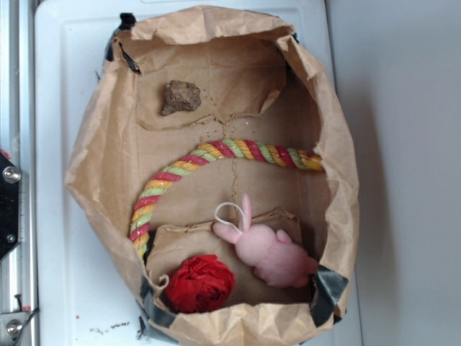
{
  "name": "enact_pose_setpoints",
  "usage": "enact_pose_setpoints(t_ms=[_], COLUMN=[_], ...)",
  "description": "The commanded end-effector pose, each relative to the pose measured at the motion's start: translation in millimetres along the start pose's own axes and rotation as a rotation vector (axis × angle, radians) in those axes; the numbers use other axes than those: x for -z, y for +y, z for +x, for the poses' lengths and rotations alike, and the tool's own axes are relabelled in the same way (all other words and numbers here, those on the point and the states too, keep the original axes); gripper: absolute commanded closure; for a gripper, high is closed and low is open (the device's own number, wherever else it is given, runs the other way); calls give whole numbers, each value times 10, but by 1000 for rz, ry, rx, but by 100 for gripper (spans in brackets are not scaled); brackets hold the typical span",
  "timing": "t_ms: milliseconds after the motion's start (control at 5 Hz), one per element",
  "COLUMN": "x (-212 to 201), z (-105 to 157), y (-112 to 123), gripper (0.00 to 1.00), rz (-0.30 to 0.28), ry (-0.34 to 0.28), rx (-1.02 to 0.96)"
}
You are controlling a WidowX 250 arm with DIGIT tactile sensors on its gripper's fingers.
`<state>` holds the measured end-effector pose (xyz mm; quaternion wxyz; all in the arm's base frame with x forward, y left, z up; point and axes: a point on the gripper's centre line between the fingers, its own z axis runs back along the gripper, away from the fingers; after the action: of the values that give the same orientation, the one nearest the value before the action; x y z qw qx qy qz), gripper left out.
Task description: Grab the rock.
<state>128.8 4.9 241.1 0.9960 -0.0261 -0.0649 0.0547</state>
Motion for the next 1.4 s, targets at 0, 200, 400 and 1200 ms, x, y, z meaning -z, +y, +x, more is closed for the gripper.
enact_pose_setpoints(t_ms=[0, 200, 400, 1200], x=[413, 506, 568, 572], z=[957, 1450, 1737, 1429], y=[-435, -480, -444, -30], gripper=[0, 0, 0, 0], rz=[15, 19, 2, -26], ry=[-72, -85, -99, -104], rx=[-36, -49, -10, 245])
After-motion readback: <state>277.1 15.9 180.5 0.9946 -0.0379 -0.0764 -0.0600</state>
